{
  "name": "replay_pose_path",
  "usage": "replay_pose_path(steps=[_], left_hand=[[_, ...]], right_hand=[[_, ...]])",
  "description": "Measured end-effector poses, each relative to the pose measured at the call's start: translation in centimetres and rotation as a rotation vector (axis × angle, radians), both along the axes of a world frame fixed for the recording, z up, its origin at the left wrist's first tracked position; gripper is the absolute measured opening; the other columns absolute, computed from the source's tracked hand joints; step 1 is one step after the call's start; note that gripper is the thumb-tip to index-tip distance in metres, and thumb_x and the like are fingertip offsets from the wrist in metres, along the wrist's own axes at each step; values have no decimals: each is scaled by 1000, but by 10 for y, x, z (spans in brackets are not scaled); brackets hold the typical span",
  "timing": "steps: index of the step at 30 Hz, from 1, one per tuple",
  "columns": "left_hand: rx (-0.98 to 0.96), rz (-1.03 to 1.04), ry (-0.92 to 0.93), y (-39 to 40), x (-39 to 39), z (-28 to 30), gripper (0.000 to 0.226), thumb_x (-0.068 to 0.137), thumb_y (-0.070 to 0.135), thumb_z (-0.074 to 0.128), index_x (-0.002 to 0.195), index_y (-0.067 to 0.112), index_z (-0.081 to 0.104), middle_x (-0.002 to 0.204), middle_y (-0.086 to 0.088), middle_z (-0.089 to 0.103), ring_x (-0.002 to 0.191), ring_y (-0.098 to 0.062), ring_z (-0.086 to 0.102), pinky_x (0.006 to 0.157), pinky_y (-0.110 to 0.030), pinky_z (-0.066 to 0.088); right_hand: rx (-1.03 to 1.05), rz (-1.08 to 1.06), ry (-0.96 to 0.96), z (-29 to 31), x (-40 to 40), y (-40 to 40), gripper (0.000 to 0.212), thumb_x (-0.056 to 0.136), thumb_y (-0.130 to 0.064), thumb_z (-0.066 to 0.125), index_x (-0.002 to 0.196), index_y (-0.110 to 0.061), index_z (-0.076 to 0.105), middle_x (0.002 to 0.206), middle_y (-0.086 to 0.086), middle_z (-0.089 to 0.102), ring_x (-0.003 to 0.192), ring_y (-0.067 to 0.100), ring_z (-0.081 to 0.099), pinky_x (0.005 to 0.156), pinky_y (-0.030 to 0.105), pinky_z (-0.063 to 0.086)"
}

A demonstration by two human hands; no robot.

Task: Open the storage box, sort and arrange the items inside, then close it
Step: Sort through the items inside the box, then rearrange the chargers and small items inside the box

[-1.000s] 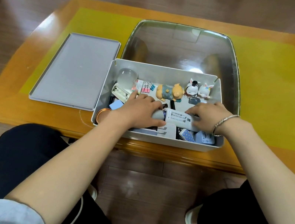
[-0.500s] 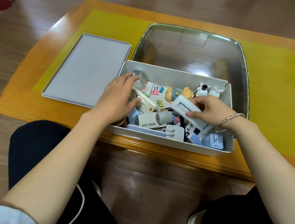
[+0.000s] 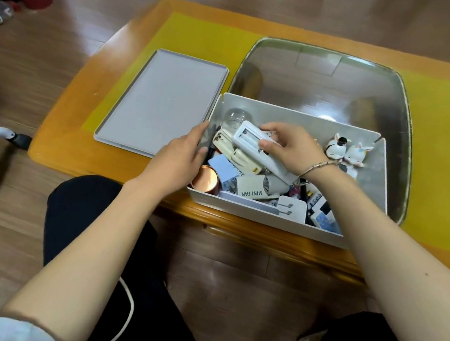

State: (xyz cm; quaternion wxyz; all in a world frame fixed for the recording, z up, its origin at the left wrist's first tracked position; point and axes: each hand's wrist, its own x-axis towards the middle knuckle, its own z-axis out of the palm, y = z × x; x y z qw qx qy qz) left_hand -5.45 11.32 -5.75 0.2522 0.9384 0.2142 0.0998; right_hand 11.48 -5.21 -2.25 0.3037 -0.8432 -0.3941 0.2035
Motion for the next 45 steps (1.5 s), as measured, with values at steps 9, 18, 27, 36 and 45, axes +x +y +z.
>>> replay_pose_path(steps=[9,18,27,36,45], left_hand=[[65,0,2,-6,1,0,57,101,23,41,152,21,16,127,-12,59,109,-28,59,78,-29,42],[109,-53,76,-3,0,2,59,102,23,39,153,19,10,122,-13,60,101,-26,60,75,-31,44],[86,-19,74,-6,0,2,59,102,23,39,153,20,11,127,-12,58,107,-26,59,83,-36,49],[111,6,88,-6,1,-2,61,101,23,41,153,21,10,118,-11,61,98,-25,60,75,-35,49],[123,23,75,-9,2,-1,63,99,15,45,153,19,12,112,-13,63,92,-26,60,68,-32,43]], right_hand=[[-24,89,-239,8,-7,-25,26,75,-30,76,99,-23,70,99,-3,61,91,10,55,85,31,44],[-298,304,185,11,-27,-47,17,74,-28,78,88,-19,74,64,-13,70,49,-2,61,56,14,50],[-378,311,182,13,-30,-42,11,77,-16,66,87,-20,70,66,3,72,41,10,59,65,43,59],[-496,376,244,21,-26,-36,23,81,-20,71,103,-18,65,77,3,74,44,9,61,40,20,47],[-405,344,76,14,-39,-33,24,76,-14,65,100,-16,65,61,-6,67,42,10,61,47,23,54]])
